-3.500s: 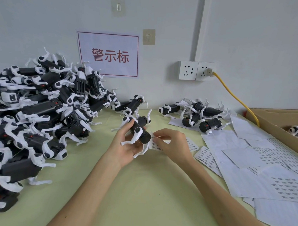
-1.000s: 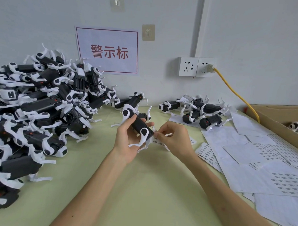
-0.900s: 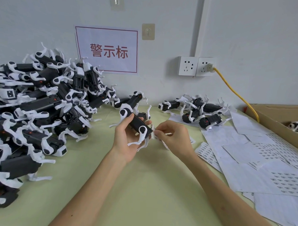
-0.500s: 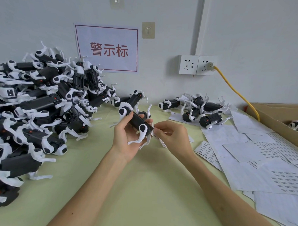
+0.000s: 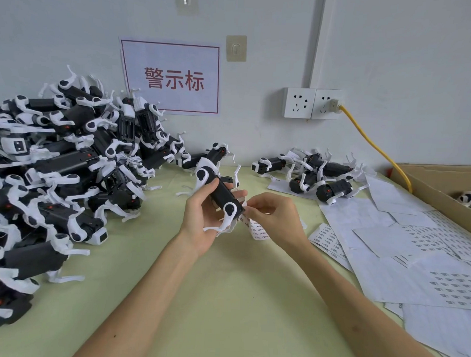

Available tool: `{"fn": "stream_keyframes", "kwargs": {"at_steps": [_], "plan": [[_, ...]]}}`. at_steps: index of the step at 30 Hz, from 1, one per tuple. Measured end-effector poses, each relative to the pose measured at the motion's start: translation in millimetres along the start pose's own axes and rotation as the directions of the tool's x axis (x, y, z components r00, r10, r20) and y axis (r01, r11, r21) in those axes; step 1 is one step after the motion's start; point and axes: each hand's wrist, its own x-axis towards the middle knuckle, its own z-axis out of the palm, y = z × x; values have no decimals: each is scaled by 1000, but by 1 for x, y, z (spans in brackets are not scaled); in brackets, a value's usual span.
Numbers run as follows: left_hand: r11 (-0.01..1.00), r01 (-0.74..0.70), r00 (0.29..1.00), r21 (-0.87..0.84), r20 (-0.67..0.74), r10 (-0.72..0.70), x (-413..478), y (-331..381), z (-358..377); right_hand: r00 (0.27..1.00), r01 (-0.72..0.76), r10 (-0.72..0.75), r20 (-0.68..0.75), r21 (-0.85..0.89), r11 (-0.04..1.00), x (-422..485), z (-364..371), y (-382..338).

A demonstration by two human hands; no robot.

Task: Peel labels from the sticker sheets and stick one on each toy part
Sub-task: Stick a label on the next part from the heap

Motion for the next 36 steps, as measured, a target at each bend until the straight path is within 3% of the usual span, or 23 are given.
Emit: {"fn": "stream_keyframes", "kwargs": {"at_steps": [5,14,23,30,36], "plan": [[989,24,999,143,36,-30,-4,5,1,1000,1,-1,-9,-6,1000,-1,-2,0],[920,-74,996,385,-14,86,-8,0,6,999,-35,35,0,-50,998,0,0,3],[937,-76,990,342,-86,111,-7,3,7,994,-94,97,41,-77,993,2,4,4],[930,-85,991,357,-63,115,-8,1,10,990,-134,132,38,43,990,5,2,7],[931,-63,990,361,-98,105,-9,4,11,986,-89,87,144,9,996,5,-1,11]]}}
